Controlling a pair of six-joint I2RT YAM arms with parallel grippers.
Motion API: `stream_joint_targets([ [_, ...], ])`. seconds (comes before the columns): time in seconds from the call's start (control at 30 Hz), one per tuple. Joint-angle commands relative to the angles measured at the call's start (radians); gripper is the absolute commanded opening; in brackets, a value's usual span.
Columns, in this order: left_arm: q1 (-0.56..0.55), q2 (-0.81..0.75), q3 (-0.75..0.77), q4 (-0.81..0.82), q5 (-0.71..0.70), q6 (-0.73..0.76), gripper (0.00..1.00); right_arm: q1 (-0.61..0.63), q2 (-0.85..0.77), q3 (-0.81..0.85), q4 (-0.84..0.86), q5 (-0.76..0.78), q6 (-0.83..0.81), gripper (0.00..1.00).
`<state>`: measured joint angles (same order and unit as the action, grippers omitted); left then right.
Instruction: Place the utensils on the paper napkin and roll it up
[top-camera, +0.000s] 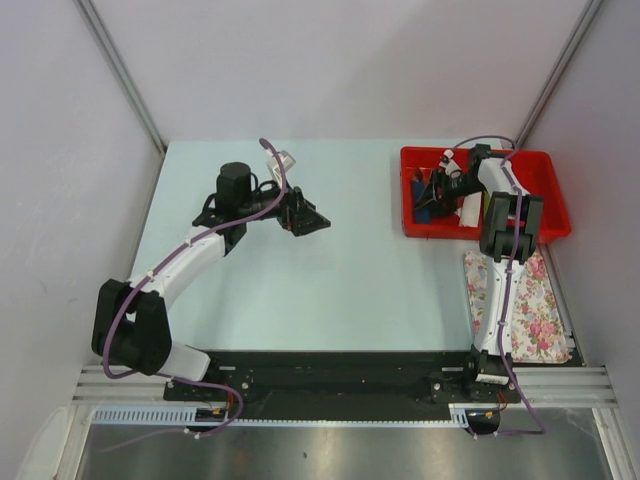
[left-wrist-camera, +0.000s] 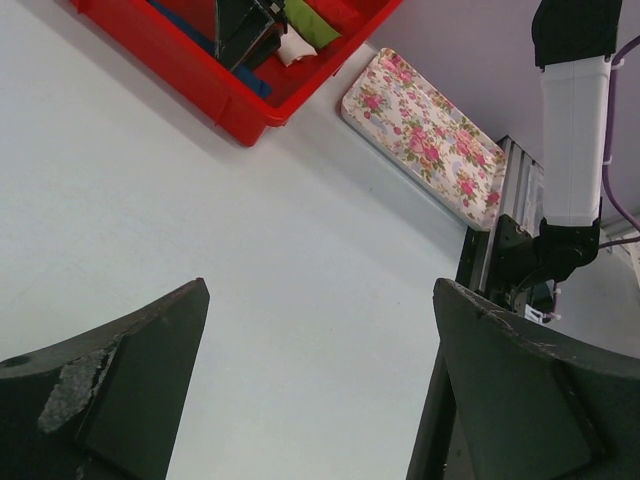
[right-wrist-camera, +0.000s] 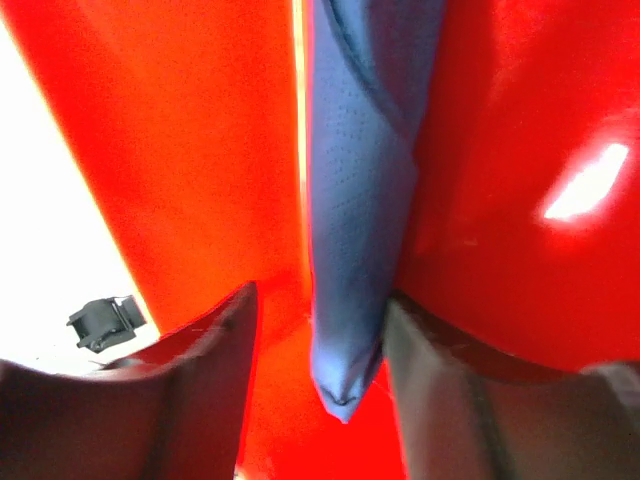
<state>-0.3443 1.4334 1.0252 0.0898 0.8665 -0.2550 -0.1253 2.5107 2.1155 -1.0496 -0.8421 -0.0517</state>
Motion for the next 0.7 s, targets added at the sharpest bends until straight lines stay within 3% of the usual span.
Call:
stream_joint_targets([
  [0.0,0.007,-0.01,0.044,0.044,-0.01,-0.02,1.0,0.004,-0.029,0.006,0.014,0.19,-0.008,0.61],
  [0.13,0.007,-0.014,0.047,0.048,-0.026,-0.023,1.0,0.009,-0.052,-0.005,0.014,0.219,0.0,0.67],
  [0.47,0.01,-0.034,0.038,0.039,-0.06,-0.01,1.0,0.009,-0.075,-0.006,0.016,0.247,0.007,0.7],
  [0.6,0.013,-0.041,0.038,0.034,-0.078,-0.009,1.0,-0.008,-0.093,0.003,0.017,0.178,0.004,0.71],
  [0.67,0.022,-0.041,0.038,0.028,-0.093,-0.013,1.0,-0.017,-0.117,0.009,0.02,0.144,-0.003,0.76],
])
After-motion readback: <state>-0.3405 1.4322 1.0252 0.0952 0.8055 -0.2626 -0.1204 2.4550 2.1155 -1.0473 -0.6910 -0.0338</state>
